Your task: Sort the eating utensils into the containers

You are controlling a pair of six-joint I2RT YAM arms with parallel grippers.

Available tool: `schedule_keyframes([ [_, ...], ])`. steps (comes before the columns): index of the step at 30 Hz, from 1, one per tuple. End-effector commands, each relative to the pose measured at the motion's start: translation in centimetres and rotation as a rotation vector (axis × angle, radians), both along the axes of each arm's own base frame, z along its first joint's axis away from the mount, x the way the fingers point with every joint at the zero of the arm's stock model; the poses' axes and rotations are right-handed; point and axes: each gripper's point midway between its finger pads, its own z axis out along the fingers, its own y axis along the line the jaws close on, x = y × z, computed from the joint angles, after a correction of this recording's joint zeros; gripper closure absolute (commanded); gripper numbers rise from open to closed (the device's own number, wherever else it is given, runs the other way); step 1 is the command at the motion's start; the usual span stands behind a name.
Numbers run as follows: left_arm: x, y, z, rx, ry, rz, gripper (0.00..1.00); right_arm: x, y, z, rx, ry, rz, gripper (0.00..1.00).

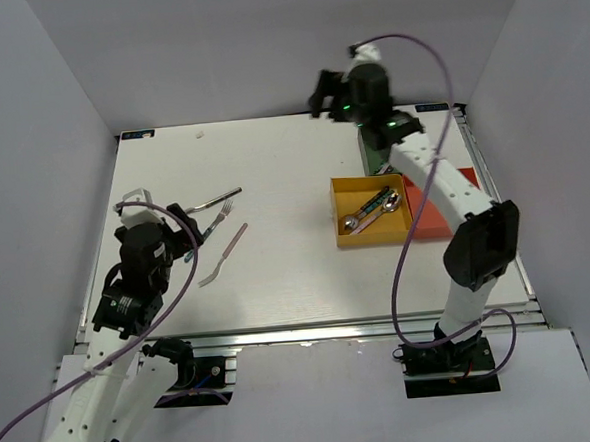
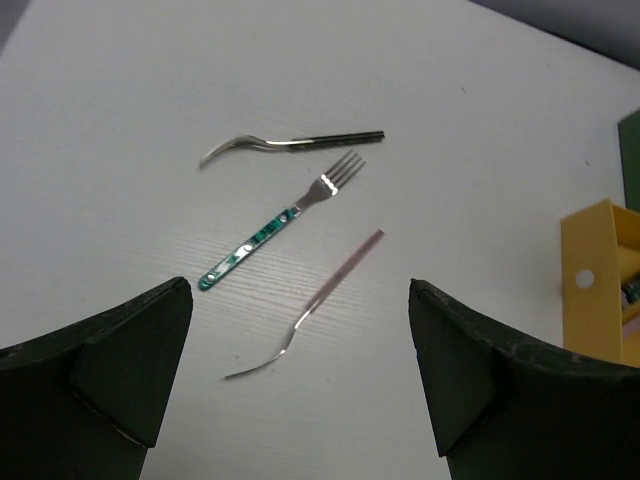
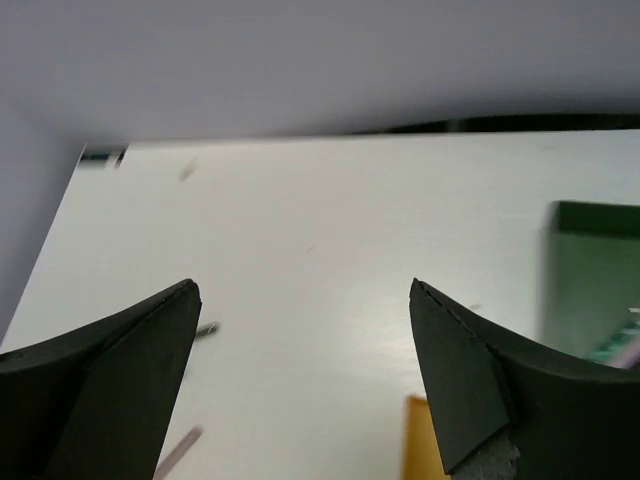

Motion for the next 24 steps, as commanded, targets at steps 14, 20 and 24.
schedule_keyframes([
  [14,-2.0,4.3,2.2,-0.001,-0.091,0.231,0.02,-19.0,25.0,-19.4,-0.344,0.322,0.188,0.11],
  [20,-2.0,4.2,2.3,-0.003,-0.096,0.218,0.02,-18.9,27.1,-25.1,-0.325,0.390,0.125,0.11],
  [24,-2.1,4.0,2.5,-0.009,-0.107,0.203,0.02,-17.9,27.9,-27.1,-0.328,0.395,0.096,0.11],
])
